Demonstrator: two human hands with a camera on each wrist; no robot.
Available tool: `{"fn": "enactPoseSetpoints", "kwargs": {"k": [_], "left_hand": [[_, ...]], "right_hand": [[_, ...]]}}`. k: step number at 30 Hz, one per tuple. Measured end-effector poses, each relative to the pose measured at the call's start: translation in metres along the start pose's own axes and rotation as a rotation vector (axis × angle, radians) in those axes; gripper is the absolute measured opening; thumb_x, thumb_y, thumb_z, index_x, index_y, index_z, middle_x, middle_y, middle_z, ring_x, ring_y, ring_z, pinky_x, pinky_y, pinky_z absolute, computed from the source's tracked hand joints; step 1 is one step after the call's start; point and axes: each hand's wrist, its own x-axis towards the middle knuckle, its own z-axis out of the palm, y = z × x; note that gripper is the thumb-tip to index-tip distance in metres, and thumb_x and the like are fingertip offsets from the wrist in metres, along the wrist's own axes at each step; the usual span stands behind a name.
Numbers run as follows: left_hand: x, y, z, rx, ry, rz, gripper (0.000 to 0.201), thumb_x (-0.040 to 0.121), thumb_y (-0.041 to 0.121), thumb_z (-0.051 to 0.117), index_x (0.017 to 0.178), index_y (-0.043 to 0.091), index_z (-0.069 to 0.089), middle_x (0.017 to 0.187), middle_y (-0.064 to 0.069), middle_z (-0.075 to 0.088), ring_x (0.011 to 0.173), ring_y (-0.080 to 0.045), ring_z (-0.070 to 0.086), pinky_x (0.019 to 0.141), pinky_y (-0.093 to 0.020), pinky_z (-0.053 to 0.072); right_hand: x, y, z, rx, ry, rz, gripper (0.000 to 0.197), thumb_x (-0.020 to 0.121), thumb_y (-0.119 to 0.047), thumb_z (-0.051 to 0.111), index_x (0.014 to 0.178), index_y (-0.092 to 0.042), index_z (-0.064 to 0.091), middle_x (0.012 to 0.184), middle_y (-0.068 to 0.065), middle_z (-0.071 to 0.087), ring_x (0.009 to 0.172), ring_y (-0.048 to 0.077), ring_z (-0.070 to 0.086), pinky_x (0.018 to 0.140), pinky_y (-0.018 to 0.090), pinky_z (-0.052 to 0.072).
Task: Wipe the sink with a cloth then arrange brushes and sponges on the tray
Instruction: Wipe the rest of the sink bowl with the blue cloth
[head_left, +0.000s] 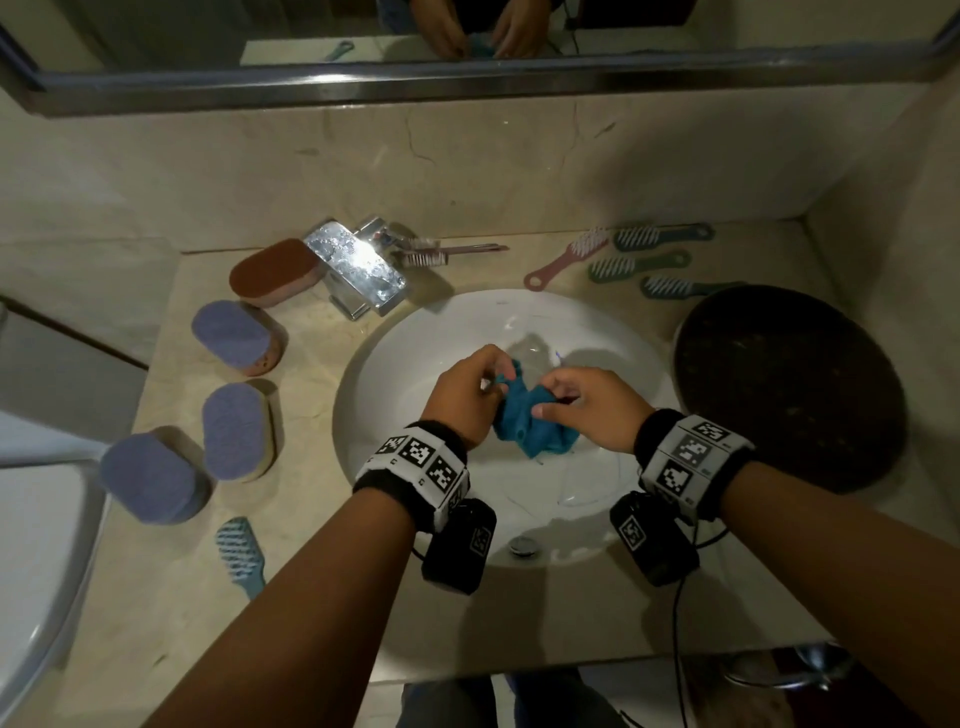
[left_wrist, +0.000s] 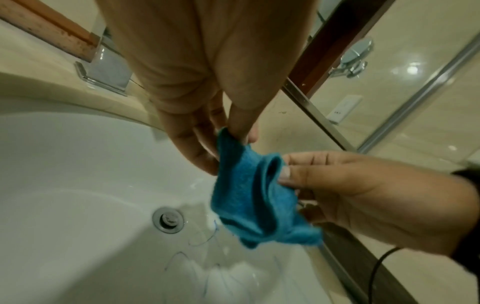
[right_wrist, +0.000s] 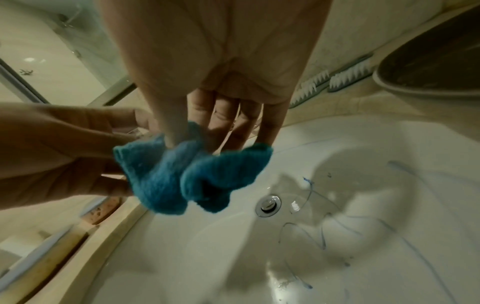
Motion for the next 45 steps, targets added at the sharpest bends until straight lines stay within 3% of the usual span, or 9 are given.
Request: {"fn": "enactPoseSetpoints", "kwargs": {"k": [3,7,15,21,25,28,31,39,45], "left_hand": [[0.001,-0.005,0.005,0.184,-0.016,-0.037,0.022,0.089,0.007,0.058,0.107,0.016,0.064,0.115,-0.009,0.056,0.106,-0.027,0.057,0.098,-0.029,0.044],[-0.003,0.003,0.012,0.234,-0.107,-0.013,0.048,0.085,0.024,0.068,0.130,0.015,0.054,0.134,-0.004,0.050,0.122,-0.018,0.048,0.095,-0.013,0.031],[0.006,0.008,0.031,0.142,-0.177,-0.059,0.039,0.086,0.013,0.065,0.121,0.013,0.047,0.111,-0.008,0.064,0.098,-0.021,0.062,0.084,-0.026,0.049],[0.015,0.003,0.050,0.158,-0.177,-0.035,0.031,0.087,0.008,0.058,0.116,0.012,0.046,0.091,-0.001,0.058,0.079,-0.017,0.057,0.070,-0.024,0.046],[0.019,-0.005,0.056,0.158,-0.185,-0.080,0.029,0.089,0.008,0.056,0.115,0.014,0.045,0.091,0.000,0.058,0.078,-0.014,0.055,0.069,-0.022,0.043],[0.021,-0.013,0.058,0.187,-0.196,-0.108,0.031,0.089,0.009,0.056,0.117,0.015,0.044,0.091,0.000,0.058,0.078,-0.013,0.054,0.063,-0.015,0.040],[0.022,-0.018,0.058,0.203,-0.203,-0.138,0.034,0.089,0.007,0.056,0.120,0.014,0.044,0.099,-0.004,0.062,0.081,-0.012,0.054,0.069,-0.018,0.041],[0.031,-0.018,0.066,0.185,-0.194,-0.163,0.032,0.088,0.007,0.058,0.116,0.015,0.046,0.110,-0.011,0.065,0.085,-0.014,0.055,0.074,-0.021,0.044],[0.038,-0.017,0.068,0.179,-0.187,-0.150,0.031,0.088,0.008,0.059,0.115,0.017,0.047,0.110,-0.010,0.065,0.086,-0.015,0.057,0.075,-0.022,0.045]], "right_hand": [[0.001,0.003,-0.002,-0.002,0.037,-0.006,0.008,0.089,-0.011,0.059,0.096,-0.008,0.062,0.089,0.011,0.065,0.083,0.027,0.061,0.077,0.032,0.050],[0.001,0.007,-0.003,0.054,0.054,-0.013,0.016,0.091,-0.004,0.052,0.102,-0.016,0.056,0.099,0.005,0.059,0.087,0.019,0.057,0.077,0.028,0.048],[-0.003,0.011,-0.003,0.235,0.077,-0.051,0.032,0.088,0.006,0.050,0.101,-0.022,0.046,0.093,-0.007,0.052,0.092,0.017,0.056,0.081,0.032,0.053],[-0.001,0.033,-0.009,0.210,0.071,-0.040,0.033,0.088,0.002,0.056,0.110,-0.023,0.050,0.098,-0.008,0.053,0.088,0.009,0.061,0.075,0.017,0.055],[0.006,0.057,-0.023,-0.351,0.108,-0.097,0.046,0.086,-0.015,0.059,0.129,-0.024,0.046,0.126,-0.001,0.053,0.115,0.018,0.053,0.101,0.036,0.044],[0.010,0.077,-0.039,-0.976,0.065,-0.056,0.066,0.087,-0.028,0.057,0.146,-0.026,0.026,0.156,0.008,0.019,0.146,0.027,0.014,0.118,0.052,0.016],[0.013,0.089,-0.053,-1.259,-0.024,0.064,0.073,0.093,-0.033,0.046,0.151,-0.025,0.003,0.158,0.012,-0.014,0.147,0.032,-0.011,0.115,0.059,-0.002],[0.018,0.106,-0.075,-1.079,-0.050,0.233,0.072,0.093,-0.005,0.032,0.150,-0.015,-0.009,0.157,0.010,-0.021,0.147,0.028,-0.017,0.121,0.043,0.005],[0.035,0.107,-0.081,-0.981,0.022,0.223,0.064,0.098,-0.013,0.033,0.151,-0.008,-0.004,0.158,0.016,-0.015,0.147,0.032,-0.011,0.120,0.038,0.007]]}}
